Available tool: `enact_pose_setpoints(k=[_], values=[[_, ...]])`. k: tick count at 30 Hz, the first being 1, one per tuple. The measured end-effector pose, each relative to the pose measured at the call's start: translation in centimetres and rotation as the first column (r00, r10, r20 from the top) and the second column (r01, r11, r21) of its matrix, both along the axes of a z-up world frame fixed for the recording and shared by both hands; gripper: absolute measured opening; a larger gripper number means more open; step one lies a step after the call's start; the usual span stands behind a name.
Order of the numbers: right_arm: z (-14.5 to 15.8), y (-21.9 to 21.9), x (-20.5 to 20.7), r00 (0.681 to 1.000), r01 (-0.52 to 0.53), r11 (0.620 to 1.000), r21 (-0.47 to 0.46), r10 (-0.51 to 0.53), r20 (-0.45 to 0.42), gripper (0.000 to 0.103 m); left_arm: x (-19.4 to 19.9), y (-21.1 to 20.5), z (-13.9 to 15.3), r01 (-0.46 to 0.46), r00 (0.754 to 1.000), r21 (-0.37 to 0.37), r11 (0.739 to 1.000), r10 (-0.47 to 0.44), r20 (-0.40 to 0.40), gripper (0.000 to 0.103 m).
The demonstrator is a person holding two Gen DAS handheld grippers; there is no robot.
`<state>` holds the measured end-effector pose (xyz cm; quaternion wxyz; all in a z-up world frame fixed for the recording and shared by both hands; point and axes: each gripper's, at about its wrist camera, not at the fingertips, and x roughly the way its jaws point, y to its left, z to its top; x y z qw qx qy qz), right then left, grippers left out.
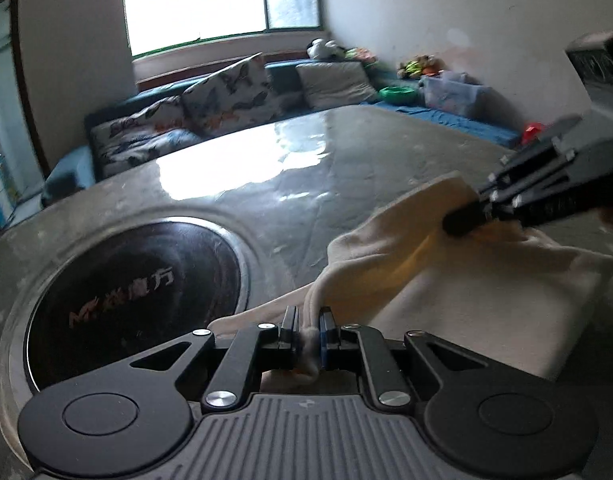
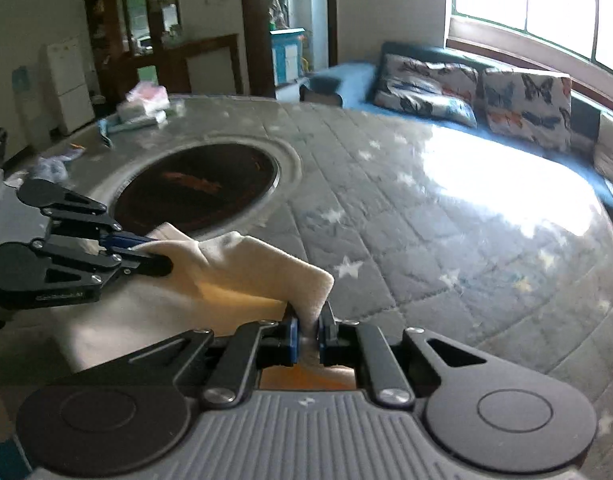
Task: Fold clothes
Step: 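Lift the hem with both grippers and fold it toward the collar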
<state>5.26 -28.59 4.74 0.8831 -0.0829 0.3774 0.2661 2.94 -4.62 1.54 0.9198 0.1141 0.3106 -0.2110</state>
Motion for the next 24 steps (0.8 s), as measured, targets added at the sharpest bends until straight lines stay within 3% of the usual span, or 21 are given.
enact_pose_setpoints(k=[3,8,12,18,24], values=[[-1.0,-0.4,0.6,0.998,0.067,0.997,0.022,-0.067,-0.009,0.017,0.7,0.4,0.1,-0.046,0.999,0.003,0.999,0.046,0.005,0.026],[0.1,-1.2,-0.4,0.989,0.139,0.989,0.05,-0.141,0.053,0.024,1.4,0.9,0.4,-0.081,0.997,0.016,0.997,0.081,0.009,0.026],[1.5,-1.4,-1.9,0.989,0.113,0.993,0.042,-0.116,0.093,0.024,1.3,1.1,1.4,-0.124,0.992,0.005,0.992,0.124,0.02,0.026],[0.8,-0.7,-1.7,0.995,0.093,0.995,0.047,-0.095,0.042,0.024,0.4,-0.8,3.2,-0.041,0.999,-0.086,0.995,0.04,-0.019,0.025],[-0.7,-0.4,0.6,0.99,0.14,0.989,0.046,-0.14,0.004,0.024,2.1,-3.2,2.1,-0.021,0.996,-0.11,0.994,0.011,-0.091,0.025]])
